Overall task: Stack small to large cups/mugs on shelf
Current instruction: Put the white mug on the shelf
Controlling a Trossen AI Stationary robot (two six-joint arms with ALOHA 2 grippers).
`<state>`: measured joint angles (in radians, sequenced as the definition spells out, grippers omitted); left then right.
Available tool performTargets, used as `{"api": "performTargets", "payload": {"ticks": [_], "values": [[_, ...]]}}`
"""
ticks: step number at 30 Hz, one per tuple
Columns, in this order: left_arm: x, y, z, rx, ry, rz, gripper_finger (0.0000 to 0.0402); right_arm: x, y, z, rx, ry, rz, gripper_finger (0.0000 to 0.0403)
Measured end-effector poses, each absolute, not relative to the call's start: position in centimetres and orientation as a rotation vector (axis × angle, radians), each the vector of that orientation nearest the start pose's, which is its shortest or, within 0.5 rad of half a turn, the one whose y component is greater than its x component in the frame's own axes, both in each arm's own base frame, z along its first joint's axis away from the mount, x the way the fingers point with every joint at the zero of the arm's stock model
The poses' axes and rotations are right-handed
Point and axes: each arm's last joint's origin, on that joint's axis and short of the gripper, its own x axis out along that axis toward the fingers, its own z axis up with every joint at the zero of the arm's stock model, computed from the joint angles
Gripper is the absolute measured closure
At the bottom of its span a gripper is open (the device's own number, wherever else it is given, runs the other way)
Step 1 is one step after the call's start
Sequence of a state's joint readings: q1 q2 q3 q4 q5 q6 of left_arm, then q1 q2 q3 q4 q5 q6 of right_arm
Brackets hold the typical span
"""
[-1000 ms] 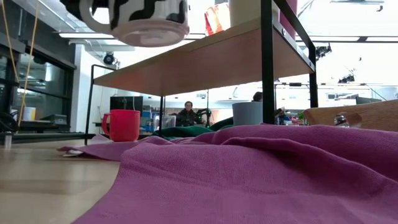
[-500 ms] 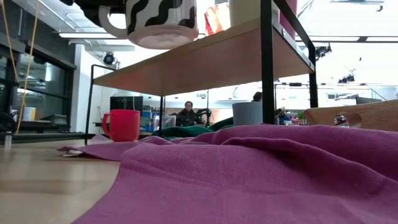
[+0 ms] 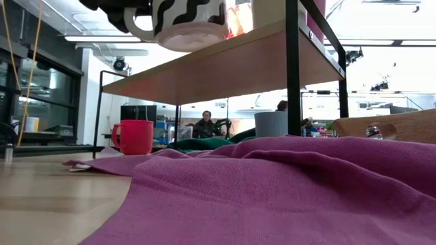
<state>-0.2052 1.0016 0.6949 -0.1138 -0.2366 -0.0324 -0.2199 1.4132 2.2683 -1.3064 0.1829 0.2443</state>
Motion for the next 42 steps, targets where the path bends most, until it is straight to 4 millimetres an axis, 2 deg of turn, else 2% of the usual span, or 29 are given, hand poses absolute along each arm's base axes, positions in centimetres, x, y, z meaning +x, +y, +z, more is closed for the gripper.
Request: {"api": "performTargets", "payload": {"ticks": [9,17,26,42], "values": [[21.6,-2.9,27.0,0.049,0.41,-0.001,0.0355,17.5,-4.5,54.7,0.245,0.404,-0.449,0.0334],[22.4,-2.4,28.1,0.095,0.409,-0.019,0.0355,17.5,-4.5,54.7,0.246,0.403,-0.449,0.0334],[23.1,-1.3,27.4,0.067,0.452,-0.063,0.0355,17.5,-4.5,54.7,0.253,0.402,-0.451,0.0334],[23.4,-1.2,26.8,0.083,0.48,-0.078,0.0355,17.5,-4.4,54.7,0.246,0.403,-0.45,0.0334]]}}
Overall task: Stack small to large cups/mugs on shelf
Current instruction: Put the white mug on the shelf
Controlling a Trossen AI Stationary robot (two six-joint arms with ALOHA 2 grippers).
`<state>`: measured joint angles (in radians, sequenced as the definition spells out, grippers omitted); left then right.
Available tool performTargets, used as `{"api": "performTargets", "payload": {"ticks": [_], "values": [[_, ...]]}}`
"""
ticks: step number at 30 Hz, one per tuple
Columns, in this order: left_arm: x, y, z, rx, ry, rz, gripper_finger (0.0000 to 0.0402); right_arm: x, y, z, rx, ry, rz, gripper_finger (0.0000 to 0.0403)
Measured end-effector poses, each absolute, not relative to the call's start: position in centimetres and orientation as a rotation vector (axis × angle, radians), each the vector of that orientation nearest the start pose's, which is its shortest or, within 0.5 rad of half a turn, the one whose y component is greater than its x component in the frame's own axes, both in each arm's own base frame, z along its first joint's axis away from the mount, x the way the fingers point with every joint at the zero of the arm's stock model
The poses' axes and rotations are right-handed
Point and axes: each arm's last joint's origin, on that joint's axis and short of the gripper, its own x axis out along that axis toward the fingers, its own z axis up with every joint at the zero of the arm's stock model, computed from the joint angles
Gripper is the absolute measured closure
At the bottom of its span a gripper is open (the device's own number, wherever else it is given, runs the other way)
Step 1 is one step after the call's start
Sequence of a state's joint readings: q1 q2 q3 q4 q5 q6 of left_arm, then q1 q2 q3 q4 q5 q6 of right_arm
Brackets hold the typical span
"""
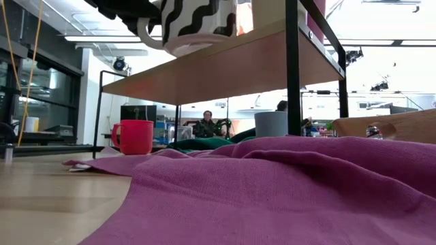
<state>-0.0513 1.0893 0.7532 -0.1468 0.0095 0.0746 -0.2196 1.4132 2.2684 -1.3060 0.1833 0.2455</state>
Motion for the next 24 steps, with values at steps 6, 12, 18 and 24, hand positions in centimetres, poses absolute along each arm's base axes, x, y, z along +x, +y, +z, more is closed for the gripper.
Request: {"api": "performTargets", "payload": {"ticks": [6,12,18,24], "values": [[23.63,-1.24,26.55,0.081,0.494,-0.078,0.0355,17.52,-4.45,54.66,0.246,0.403,-0.45,0.0334],[23.91,-1.27,26.45,0.079,0.487,-0.082,0.0355,17.52,-4.45,54.67,0.246,0.402,-0.45,0.0334],[24.05,-1.29,26.33,0.07,0.49,-0.086,0.0355,17.52,-4.46,54.66,0.249,0.402,-0.451,0.0334],[24.07,-1.27,26.36,0.065,0.487,-0.075,0.0355,17.52,-4.45,54.66,0.25,0.402,-0.451,0.0334]]}}
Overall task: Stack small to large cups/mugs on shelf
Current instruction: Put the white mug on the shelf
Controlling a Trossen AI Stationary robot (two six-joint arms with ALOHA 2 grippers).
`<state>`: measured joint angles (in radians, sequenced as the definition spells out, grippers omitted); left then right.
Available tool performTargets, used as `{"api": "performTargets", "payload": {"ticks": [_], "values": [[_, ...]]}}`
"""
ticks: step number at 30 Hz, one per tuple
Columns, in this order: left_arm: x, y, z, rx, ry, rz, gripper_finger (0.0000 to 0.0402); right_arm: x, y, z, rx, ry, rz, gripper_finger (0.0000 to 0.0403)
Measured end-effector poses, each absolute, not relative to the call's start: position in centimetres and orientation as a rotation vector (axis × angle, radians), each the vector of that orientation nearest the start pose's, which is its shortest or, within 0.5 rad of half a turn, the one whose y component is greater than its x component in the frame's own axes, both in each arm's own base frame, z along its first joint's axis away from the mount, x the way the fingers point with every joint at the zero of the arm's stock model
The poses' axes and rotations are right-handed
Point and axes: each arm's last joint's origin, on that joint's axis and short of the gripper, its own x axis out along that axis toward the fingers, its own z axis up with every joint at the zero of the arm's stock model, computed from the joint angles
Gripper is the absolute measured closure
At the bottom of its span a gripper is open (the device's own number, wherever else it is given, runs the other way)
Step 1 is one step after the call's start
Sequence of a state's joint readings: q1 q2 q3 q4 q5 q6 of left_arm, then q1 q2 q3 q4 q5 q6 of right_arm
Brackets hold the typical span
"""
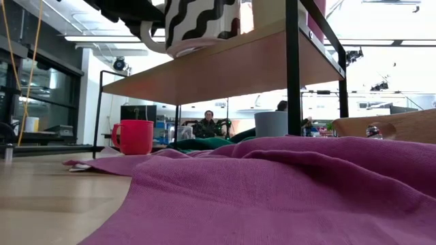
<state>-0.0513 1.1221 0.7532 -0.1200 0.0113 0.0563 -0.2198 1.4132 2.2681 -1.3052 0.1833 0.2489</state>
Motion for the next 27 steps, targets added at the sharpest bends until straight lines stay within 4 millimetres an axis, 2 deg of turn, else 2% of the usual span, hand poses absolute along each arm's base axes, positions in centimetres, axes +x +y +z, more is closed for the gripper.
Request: {"api": "performTargets", "payload": {"ticks": [13,27], "values": [[24.2,-0.2,26.5,0.028,0.474,-0.06,0.0355,17.5,-4.5,54.7,0.25,0.401,-0.45,0.0334],[24.4,-0.3,26.2,0.025,0.483,-0.08,0.0355,17.5,-4.5,54.7,0.246,0.402,-0.45,0.0334]]}}
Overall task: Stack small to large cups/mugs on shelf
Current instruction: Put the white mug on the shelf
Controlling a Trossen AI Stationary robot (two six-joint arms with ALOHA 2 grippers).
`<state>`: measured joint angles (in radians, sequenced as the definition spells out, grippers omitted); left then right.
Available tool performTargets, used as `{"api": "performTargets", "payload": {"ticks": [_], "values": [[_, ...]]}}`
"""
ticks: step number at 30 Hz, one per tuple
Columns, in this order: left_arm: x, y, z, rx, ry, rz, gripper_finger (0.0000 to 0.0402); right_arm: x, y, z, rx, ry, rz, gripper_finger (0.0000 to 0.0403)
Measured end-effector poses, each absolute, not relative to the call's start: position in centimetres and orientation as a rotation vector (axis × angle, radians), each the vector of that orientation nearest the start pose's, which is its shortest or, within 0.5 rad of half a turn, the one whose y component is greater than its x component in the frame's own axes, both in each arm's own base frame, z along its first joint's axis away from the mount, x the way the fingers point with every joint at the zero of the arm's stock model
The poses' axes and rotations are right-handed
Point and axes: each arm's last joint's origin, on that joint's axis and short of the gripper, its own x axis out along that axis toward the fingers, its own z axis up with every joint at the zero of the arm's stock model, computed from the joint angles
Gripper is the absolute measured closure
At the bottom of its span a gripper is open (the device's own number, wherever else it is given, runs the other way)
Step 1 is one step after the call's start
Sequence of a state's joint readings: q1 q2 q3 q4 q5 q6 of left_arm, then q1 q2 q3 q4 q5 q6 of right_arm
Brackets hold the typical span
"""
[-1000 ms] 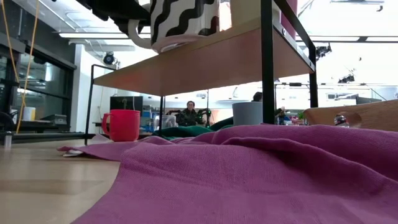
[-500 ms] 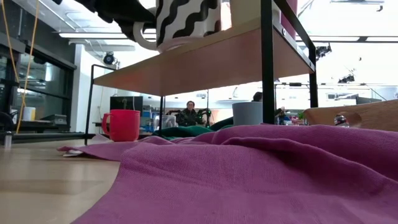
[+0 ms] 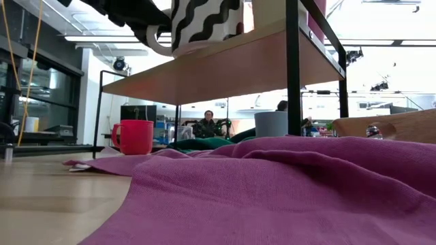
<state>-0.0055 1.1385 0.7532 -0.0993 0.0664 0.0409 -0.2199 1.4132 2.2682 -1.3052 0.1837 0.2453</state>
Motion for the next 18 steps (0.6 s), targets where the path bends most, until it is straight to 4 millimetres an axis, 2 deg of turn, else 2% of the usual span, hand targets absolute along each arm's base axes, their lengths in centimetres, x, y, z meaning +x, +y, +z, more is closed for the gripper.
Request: {"api": "performTargets", "payload": {"ticks": [18], "values": [[24.58,-0.31,26.17,0.006,0.476,-0.069,0.0355,17.51,-4.46,54.66,0.249,0.401,-0.451,0.0334]]}}
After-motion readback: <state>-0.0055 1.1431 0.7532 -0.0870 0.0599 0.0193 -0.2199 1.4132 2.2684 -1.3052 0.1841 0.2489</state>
